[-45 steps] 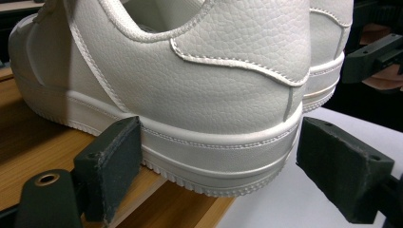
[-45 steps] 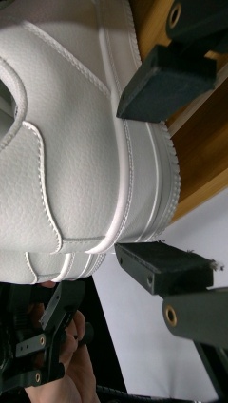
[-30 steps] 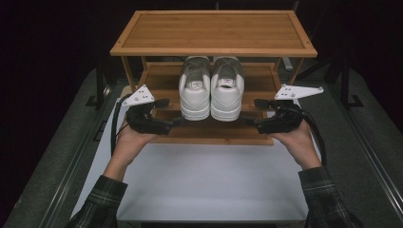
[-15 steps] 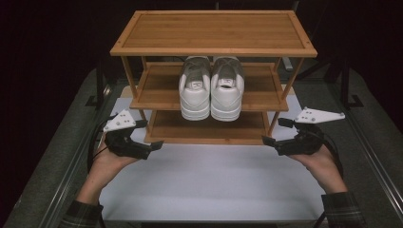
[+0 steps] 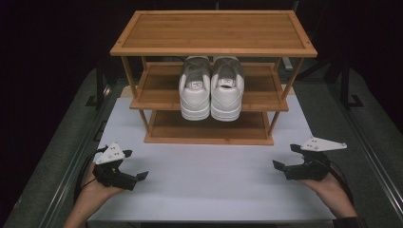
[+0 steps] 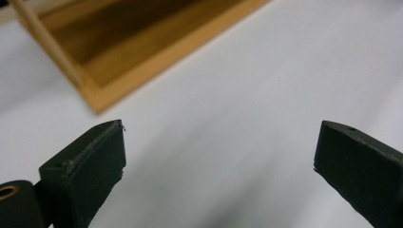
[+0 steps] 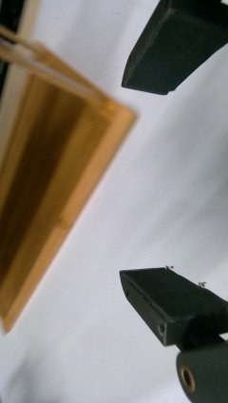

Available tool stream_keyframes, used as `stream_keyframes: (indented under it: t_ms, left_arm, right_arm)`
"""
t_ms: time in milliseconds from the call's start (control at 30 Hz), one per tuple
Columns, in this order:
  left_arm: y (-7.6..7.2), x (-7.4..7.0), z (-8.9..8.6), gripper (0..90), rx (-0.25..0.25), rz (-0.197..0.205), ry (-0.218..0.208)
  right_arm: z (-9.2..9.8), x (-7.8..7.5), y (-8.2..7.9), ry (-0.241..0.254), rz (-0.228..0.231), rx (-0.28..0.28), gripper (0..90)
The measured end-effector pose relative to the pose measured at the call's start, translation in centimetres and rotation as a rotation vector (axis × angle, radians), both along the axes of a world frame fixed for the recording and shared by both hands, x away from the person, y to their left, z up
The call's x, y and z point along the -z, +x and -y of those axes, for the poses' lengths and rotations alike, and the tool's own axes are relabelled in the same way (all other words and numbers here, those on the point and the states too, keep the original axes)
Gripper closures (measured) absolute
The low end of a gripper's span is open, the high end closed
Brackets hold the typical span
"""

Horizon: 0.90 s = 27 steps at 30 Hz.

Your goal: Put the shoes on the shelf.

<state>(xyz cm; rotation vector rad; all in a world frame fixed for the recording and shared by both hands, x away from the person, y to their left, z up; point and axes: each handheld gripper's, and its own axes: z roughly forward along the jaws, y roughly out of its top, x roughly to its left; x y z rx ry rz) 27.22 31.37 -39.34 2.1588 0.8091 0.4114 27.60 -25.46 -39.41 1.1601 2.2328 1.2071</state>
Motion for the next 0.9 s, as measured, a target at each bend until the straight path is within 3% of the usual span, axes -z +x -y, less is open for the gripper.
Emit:
stream_keyframes:
  t_ms: [133,300,467,500,600,900]
  left_arm:
    - [-0.4,1.9,-1.0,2.2,-0.023,-0.022,0.057]
    - [-0.6,4.0,-2.2,1.0,-0.062,-0.065,0.059]
    - [-0.8,5.6,-3.2,0.0,-0.089,-0.083,0.09]
    - [-0.9,5.7,-3.5,0.0,-0.094,-0.086,0.063]
    - [-0.9,5.7,-3.4,0.0,-0.098,-0.085,0.072]
    - [-0.9,5.8,-3.5,0.0,-0.097,-0.086,0.073]
  right_arm:
    - [0.7,2.1,-0.6,-0.03,-0.045,0.029,2.7]
    - [1.0,4.0,-1.3,-0.072,-0.093,0.045,2.0]
    - [1.4,6.0,-1.6,-0.124,-0.142,0.068,2.0]
    - [1.4,6.3,-1.7,-0.138,-0.139,0.067,2.0]
    - [1.2,6.4,-1.8,-0.161,-0.126,0.067,2.0]
    - [1.2,6.4,-1.9,-0.16,-0.123,0.069,1.9]
